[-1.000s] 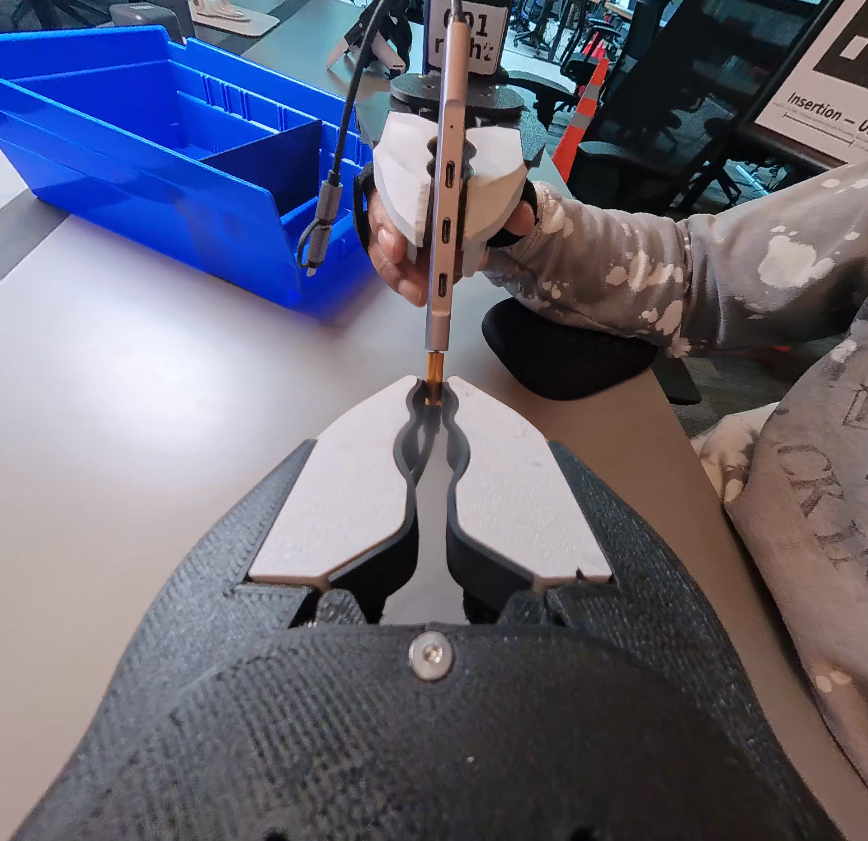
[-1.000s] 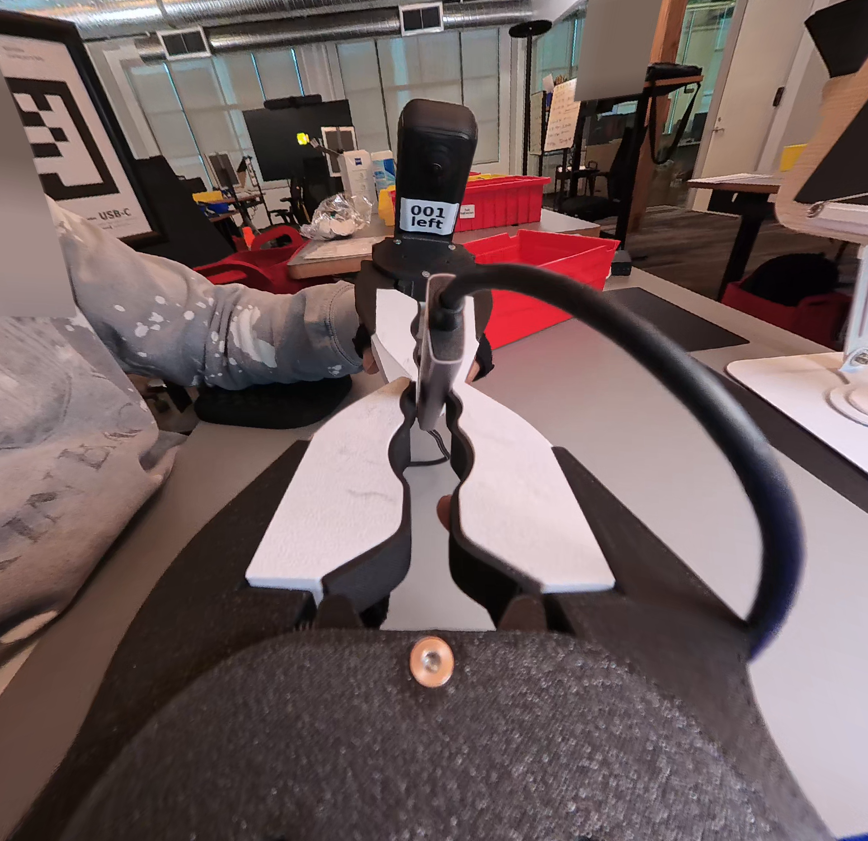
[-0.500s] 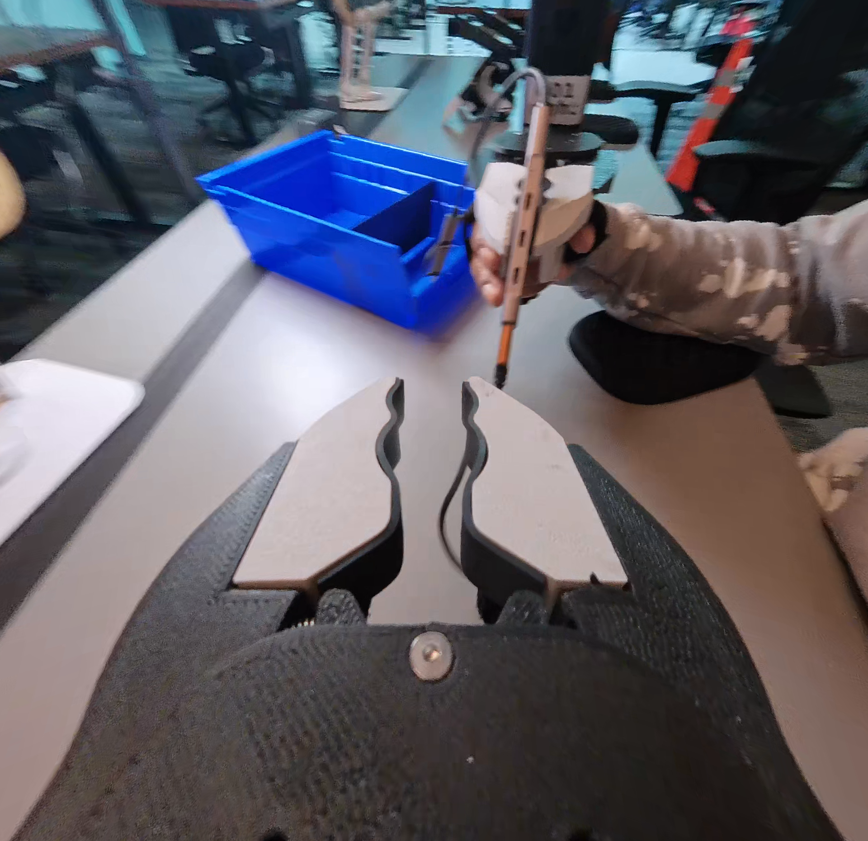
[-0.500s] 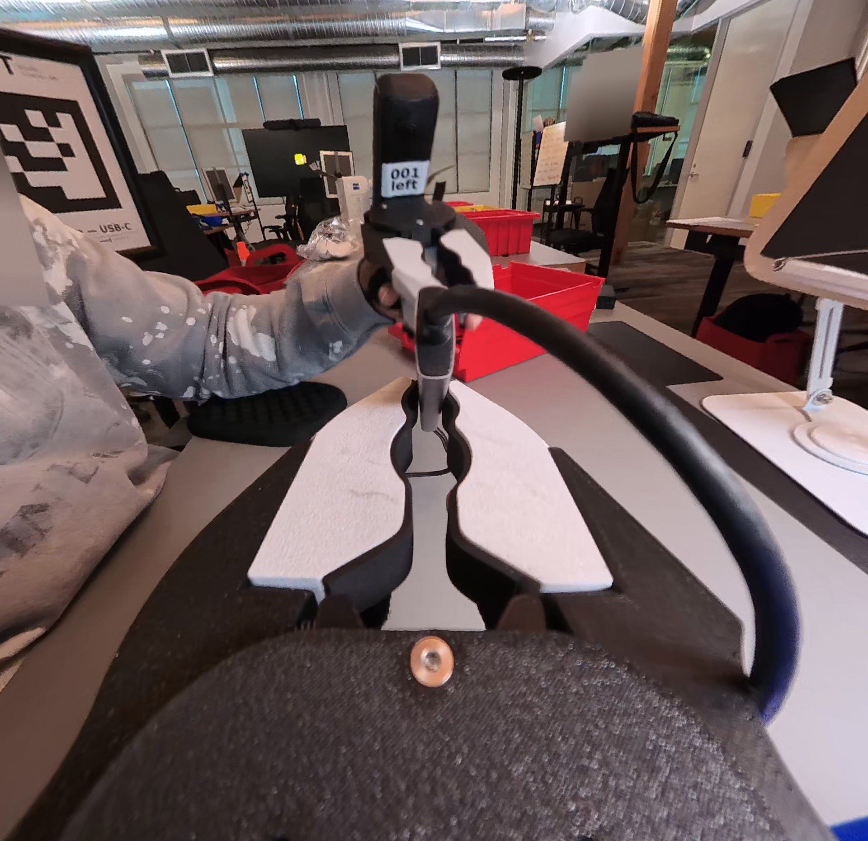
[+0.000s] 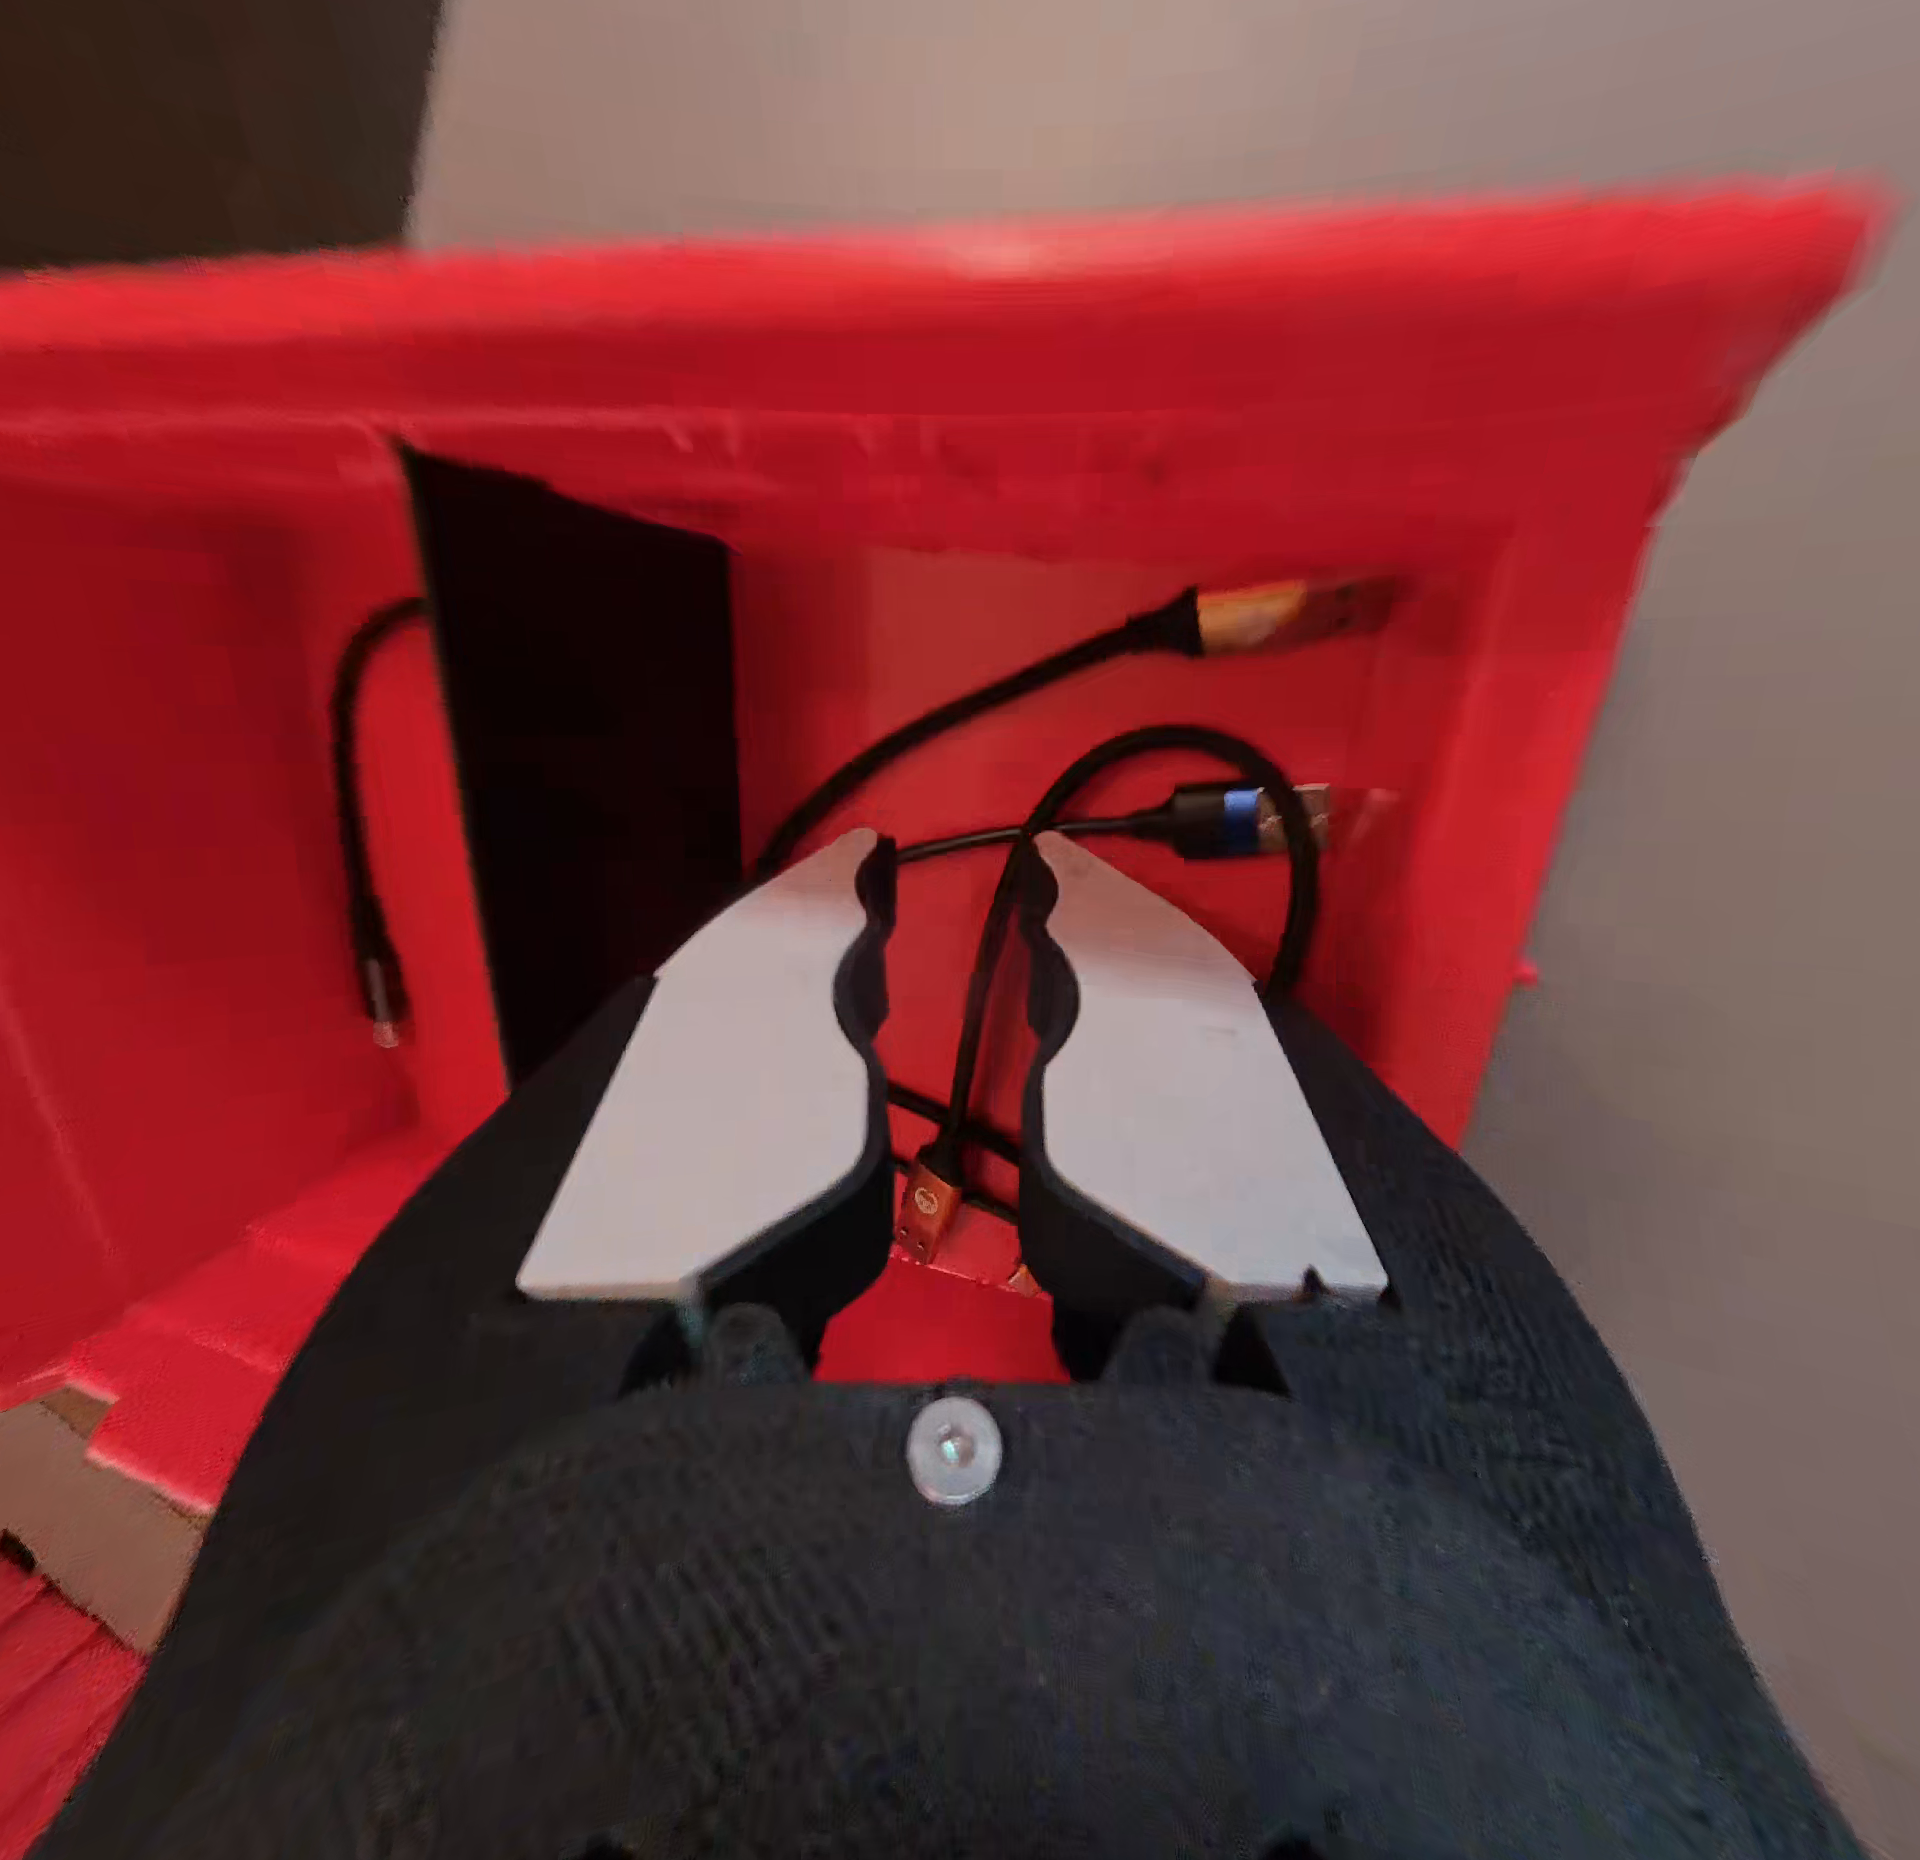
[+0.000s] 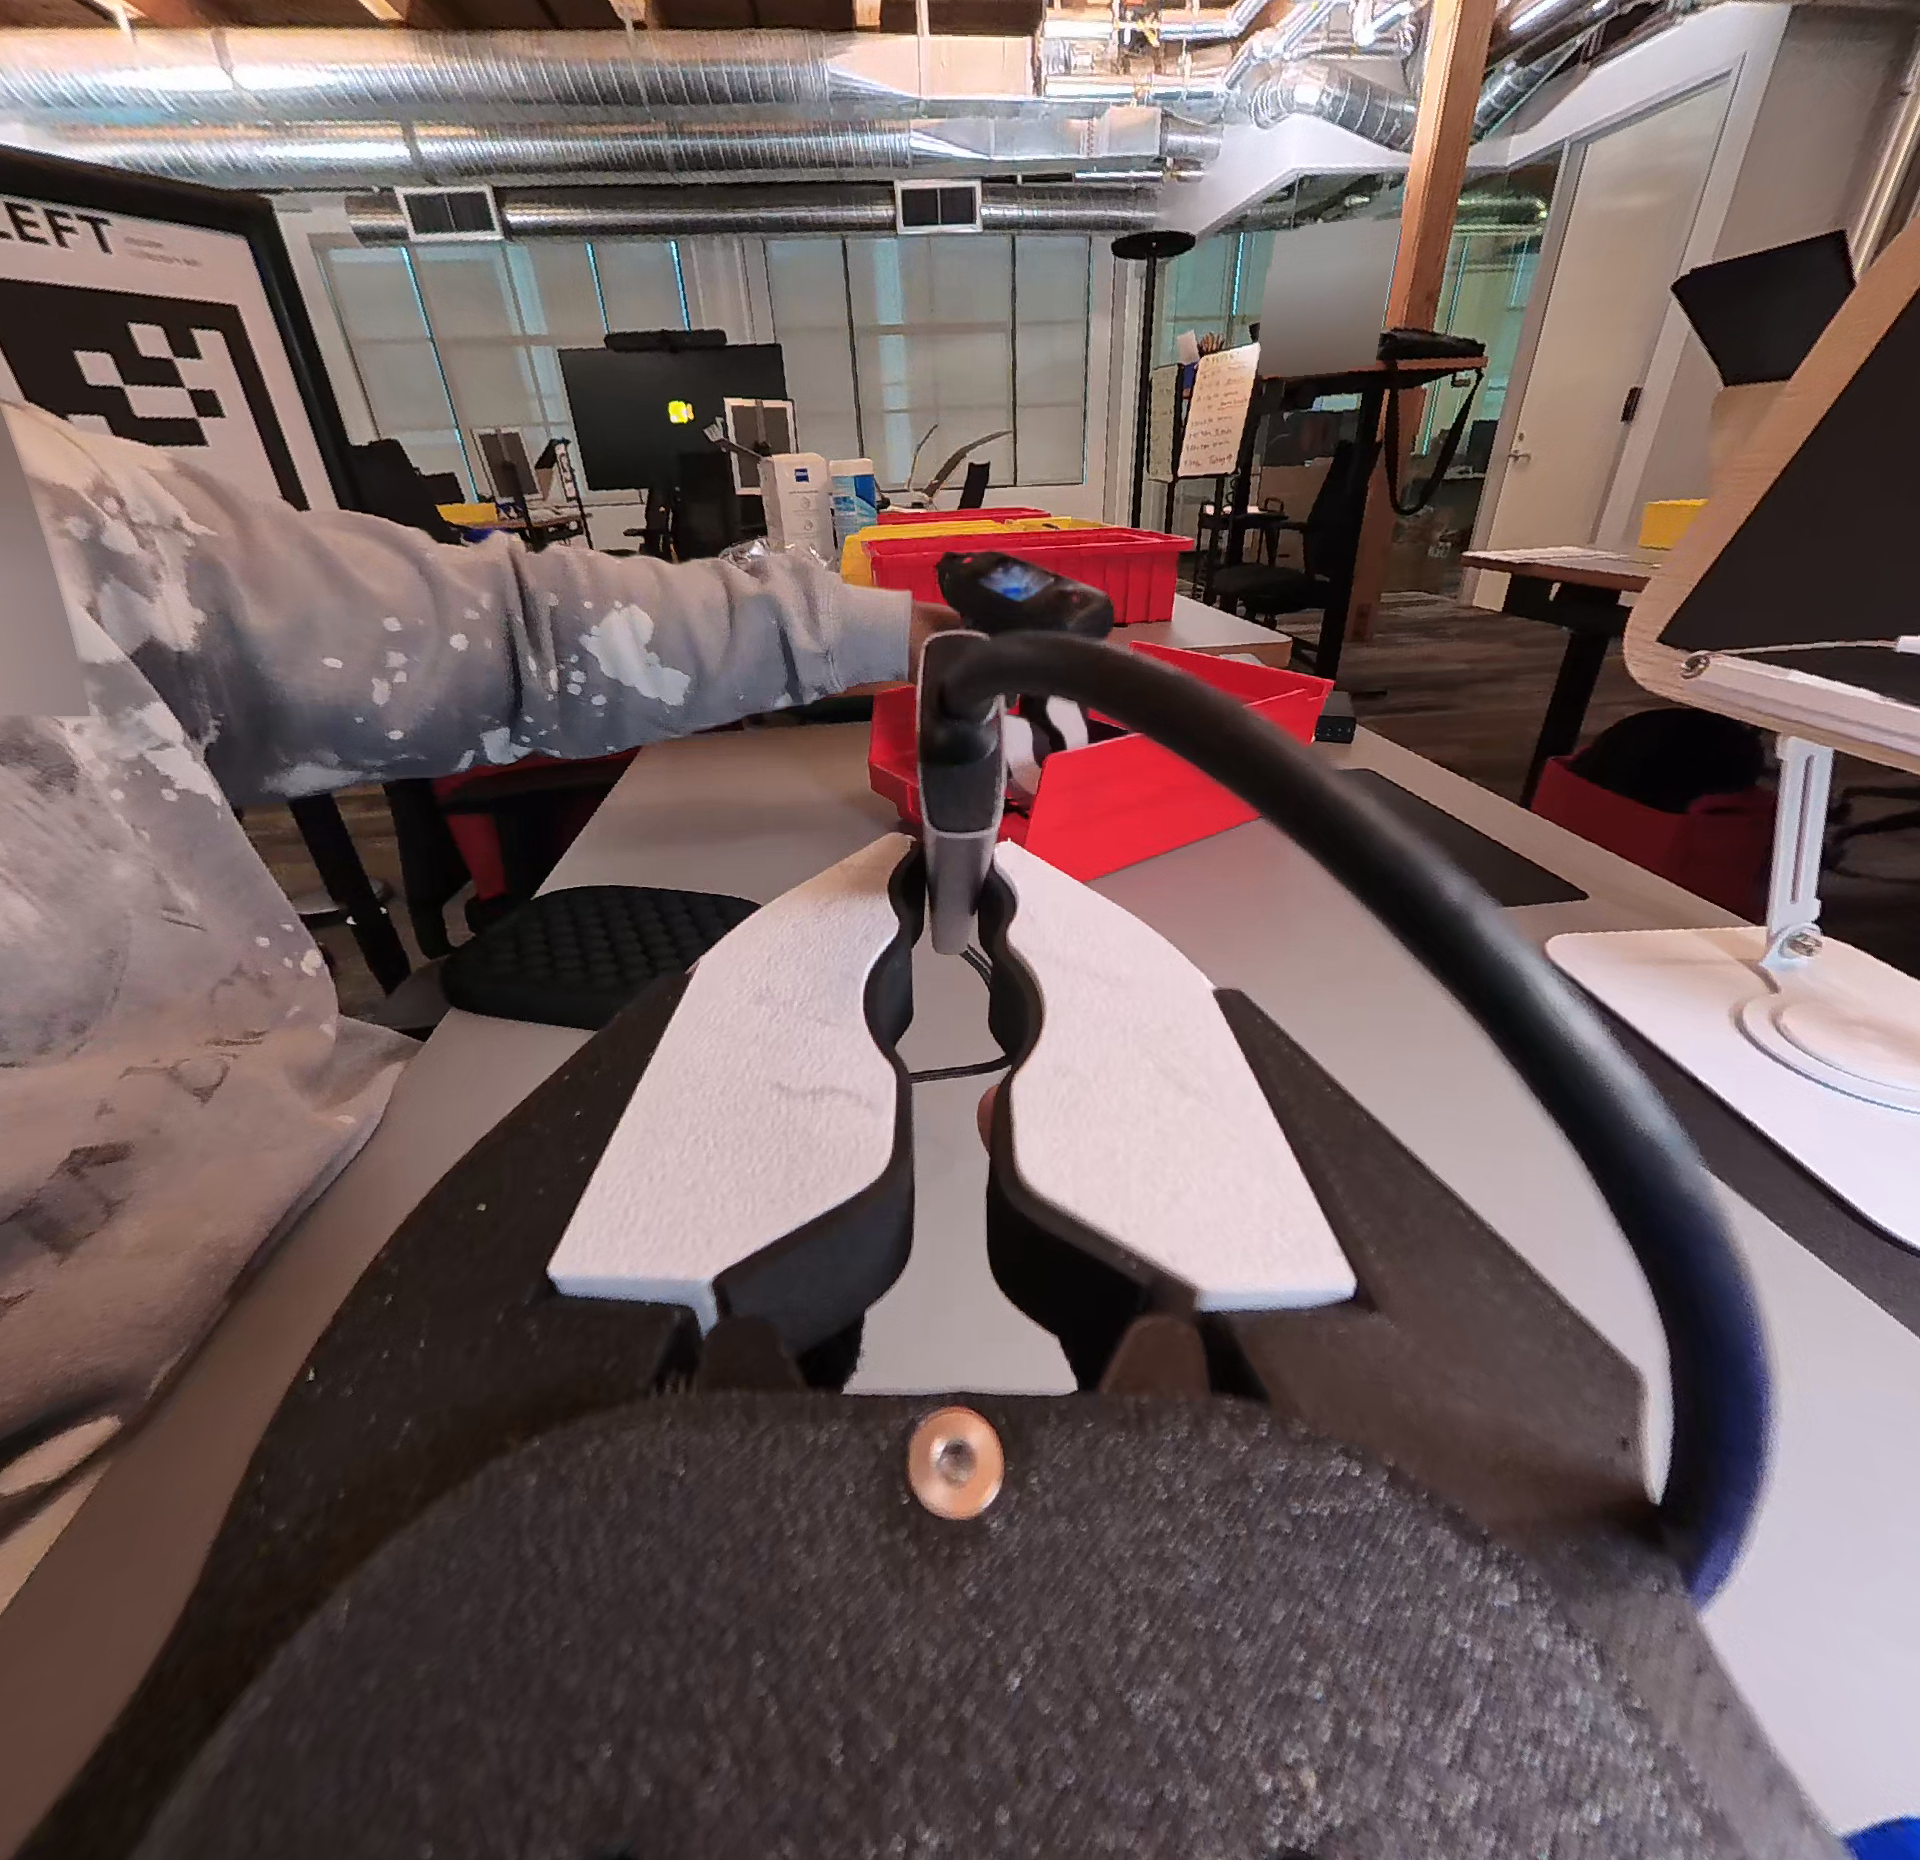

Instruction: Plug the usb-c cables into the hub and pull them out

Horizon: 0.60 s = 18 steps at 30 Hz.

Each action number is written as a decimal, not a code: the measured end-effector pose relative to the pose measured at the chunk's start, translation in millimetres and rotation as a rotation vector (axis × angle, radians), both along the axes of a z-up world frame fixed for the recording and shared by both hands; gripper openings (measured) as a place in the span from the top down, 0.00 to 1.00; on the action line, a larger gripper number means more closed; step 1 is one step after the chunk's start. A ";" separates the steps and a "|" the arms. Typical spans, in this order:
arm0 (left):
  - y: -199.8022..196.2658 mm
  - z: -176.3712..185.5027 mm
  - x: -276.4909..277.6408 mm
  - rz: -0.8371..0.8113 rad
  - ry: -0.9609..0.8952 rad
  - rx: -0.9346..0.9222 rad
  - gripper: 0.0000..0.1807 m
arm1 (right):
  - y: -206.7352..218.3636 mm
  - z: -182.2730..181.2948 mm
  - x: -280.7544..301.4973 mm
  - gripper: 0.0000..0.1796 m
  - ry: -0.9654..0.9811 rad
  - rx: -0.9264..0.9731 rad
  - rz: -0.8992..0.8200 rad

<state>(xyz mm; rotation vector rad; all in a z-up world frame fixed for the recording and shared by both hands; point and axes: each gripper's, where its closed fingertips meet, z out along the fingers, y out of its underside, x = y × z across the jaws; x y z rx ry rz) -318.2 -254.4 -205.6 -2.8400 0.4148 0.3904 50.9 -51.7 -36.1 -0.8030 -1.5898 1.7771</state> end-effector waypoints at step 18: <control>3.9 22.0 -7.1 -0.001 -0.012 0.001 0.97 | 10.3 -10.0 -4.1 0.95 -0.036 -0.012 -0.031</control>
